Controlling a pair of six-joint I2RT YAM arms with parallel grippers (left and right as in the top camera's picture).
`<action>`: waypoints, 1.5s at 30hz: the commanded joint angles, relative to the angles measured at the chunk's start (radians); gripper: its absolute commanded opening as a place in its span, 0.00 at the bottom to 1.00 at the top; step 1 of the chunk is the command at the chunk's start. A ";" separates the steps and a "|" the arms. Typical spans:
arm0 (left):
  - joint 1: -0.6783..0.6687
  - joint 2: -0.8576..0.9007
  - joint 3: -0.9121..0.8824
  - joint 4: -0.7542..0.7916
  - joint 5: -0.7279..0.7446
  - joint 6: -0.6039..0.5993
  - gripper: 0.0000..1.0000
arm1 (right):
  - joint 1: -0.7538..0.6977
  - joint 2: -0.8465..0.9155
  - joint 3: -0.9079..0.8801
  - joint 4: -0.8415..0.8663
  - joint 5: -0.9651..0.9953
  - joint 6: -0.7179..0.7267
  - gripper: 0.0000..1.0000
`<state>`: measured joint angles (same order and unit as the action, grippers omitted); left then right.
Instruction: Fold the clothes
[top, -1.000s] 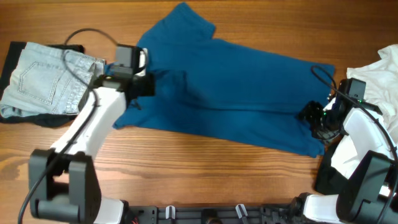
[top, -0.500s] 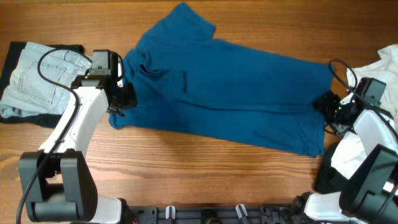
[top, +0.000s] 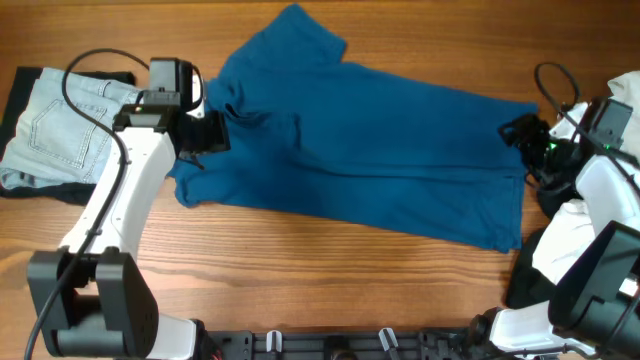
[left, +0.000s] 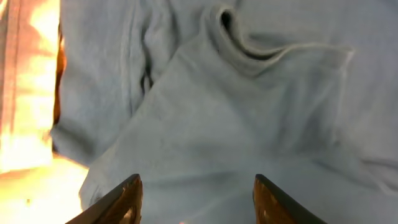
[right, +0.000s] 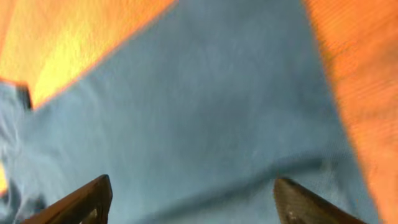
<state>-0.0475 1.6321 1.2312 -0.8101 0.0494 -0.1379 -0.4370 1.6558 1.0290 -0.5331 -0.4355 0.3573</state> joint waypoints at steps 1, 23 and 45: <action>0.033 0.005 -0.013 -0.079 -0.078 -0.062 0.55 | 0.006 0.010 0.034 -0.151 -0.020 -0.050 0.84; 0.151 0.233 -0.298 0.014 -0.040 -0.299 0.04 | 0.008 0.010 -0.026 -0.204 0.046 -0.042 0.91; 0.207 -0.104 -0.235 -0.261 -0.013 -0.251 0.75 | 0.008 0.029 -0.018 0.299 0.021 -0.016 0.91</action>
<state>0.1539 1.6176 0.9192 -1.0538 0.0246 -0.4454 -0.4328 1.6588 1.0031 -0.2832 -0.4034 0.3283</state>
